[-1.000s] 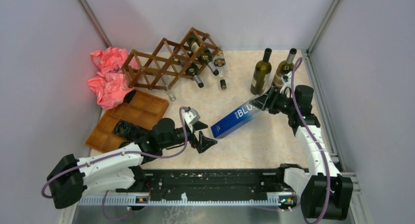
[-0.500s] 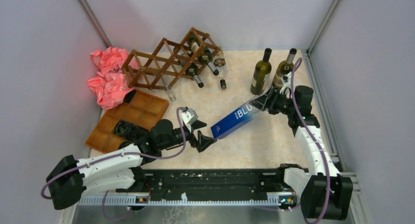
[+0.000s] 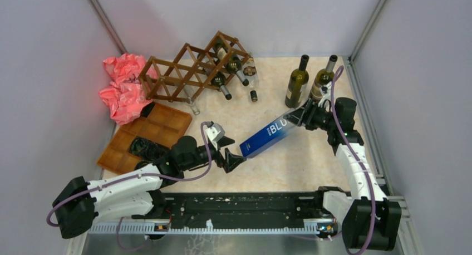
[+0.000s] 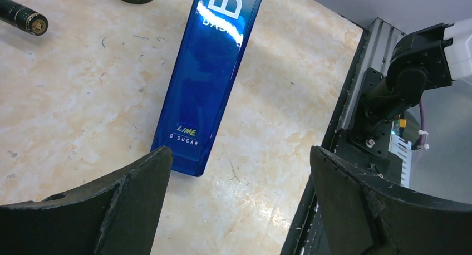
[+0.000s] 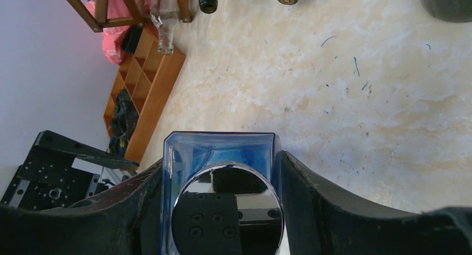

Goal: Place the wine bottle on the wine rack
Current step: Adjust the wine bottle at the center of the board.

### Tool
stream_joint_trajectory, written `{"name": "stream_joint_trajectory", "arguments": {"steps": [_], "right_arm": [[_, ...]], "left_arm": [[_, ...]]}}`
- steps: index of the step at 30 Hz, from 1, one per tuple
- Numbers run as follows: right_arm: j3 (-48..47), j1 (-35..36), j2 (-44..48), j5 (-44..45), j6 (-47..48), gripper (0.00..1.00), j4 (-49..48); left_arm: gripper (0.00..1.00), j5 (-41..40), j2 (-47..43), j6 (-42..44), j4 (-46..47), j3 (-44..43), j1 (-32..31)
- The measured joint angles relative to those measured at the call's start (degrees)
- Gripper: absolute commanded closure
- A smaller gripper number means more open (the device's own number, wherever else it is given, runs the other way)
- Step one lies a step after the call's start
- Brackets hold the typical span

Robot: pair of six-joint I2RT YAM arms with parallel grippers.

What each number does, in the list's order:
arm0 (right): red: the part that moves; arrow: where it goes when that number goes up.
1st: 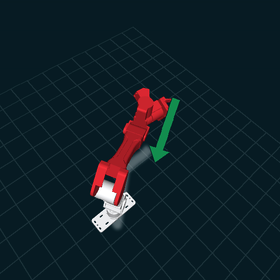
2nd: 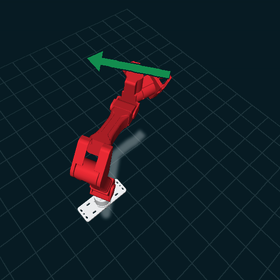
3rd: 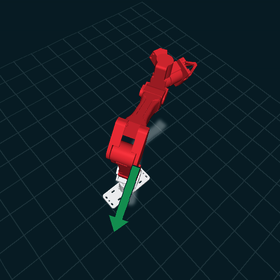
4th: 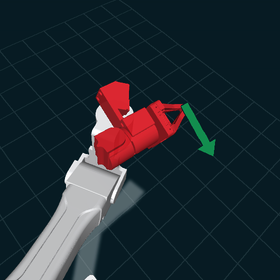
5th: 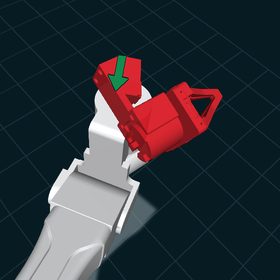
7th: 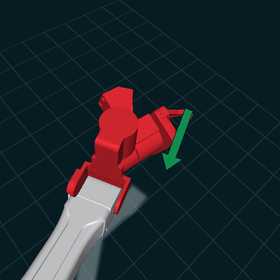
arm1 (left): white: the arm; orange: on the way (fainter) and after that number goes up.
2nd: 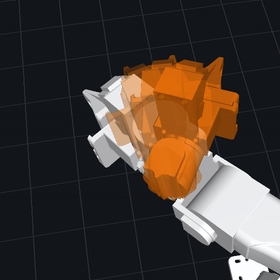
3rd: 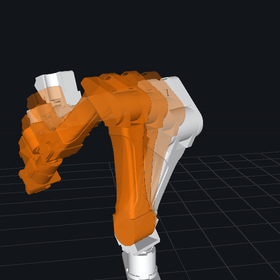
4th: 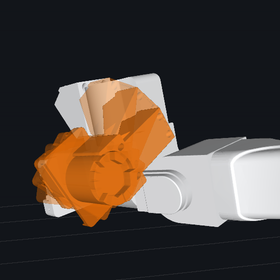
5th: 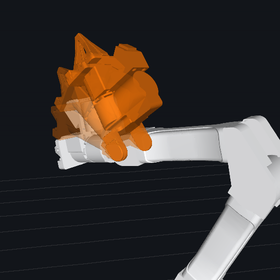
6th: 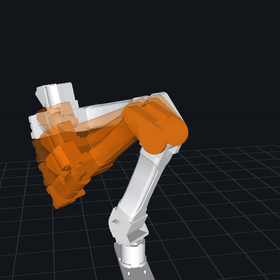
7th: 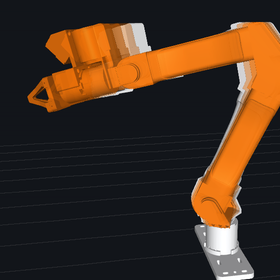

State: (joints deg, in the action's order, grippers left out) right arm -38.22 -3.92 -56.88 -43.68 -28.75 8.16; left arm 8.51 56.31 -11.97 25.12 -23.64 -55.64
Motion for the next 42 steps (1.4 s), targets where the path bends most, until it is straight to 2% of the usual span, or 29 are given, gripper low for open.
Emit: {"name": "stream_joint_trajectory", "arguments": {"steps": [28, 42], "right_arm": [[0.5, 0.0, 0.0, -0.2, -0.9, 1.00, -0.3], [1.2, 0.0, 0.0, -0.4, -1.3, 1.00, -1.1]], "left_arm": [[0.01, 1.9, 4.4, -1.1, 1.1, -0.2, 0.0], [0.01, 4.6, 13.9, 2.7, 1.0, -7.8, 0.0]]}}
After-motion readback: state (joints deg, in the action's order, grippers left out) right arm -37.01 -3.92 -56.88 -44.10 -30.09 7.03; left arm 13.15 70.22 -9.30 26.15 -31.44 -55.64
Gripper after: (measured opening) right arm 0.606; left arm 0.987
